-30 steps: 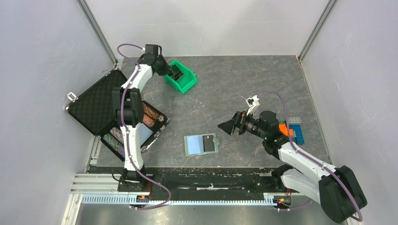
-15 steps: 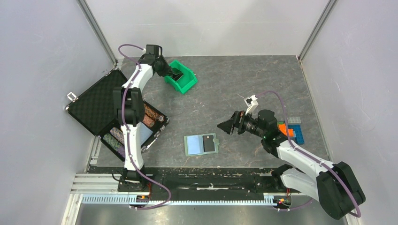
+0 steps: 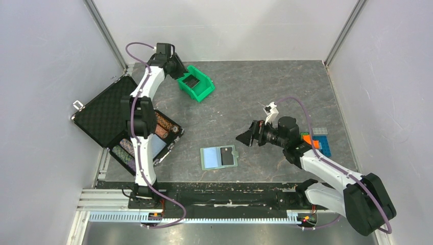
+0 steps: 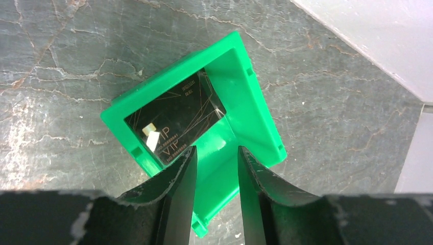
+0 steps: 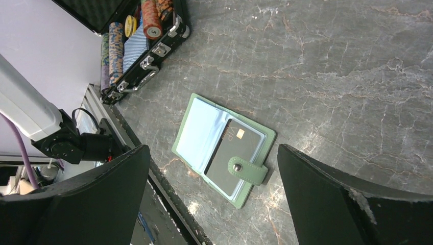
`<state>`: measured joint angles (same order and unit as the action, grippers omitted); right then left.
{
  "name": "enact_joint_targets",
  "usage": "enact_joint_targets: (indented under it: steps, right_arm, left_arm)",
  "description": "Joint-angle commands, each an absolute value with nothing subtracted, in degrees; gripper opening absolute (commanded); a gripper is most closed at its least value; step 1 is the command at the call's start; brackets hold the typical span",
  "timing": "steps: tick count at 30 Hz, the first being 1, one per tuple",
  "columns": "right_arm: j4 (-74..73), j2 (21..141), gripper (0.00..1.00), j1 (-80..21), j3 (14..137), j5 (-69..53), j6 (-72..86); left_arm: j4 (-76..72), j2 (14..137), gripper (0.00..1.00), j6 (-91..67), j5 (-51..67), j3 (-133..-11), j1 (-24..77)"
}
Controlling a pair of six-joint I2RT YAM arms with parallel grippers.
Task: Take the credit cards out of the card holder
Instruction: Place the credit card in the storage box, then remove the credit card from the card holder.
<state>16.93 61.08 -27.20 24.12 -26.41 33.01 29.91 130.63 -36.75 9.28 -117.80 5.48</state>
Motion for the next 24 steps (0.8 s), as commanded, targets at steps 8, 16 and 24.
enact_joint_targets:
  steps: [8,16,24]
  right_arm:
    - [8.15,59.67,0.98,-27.03,26.28,-26.28,27.91]
    - [3.94,57.68,0.95,-27.11,24.58,-22.49,26.97]
    - [4.29,54.57,0.92,-28.4,20.07,-20.18,29.08]
  left_arm:
    - [38.17,112.19,0.43,-32.8,14.0,-110.2,5.35]
    - [38.23,94.5,0.44,-29.14,17.74,-87.28,11.43]
    - [36.52,78.64,0.44,-28.21,18.12,-69.55,21.92]
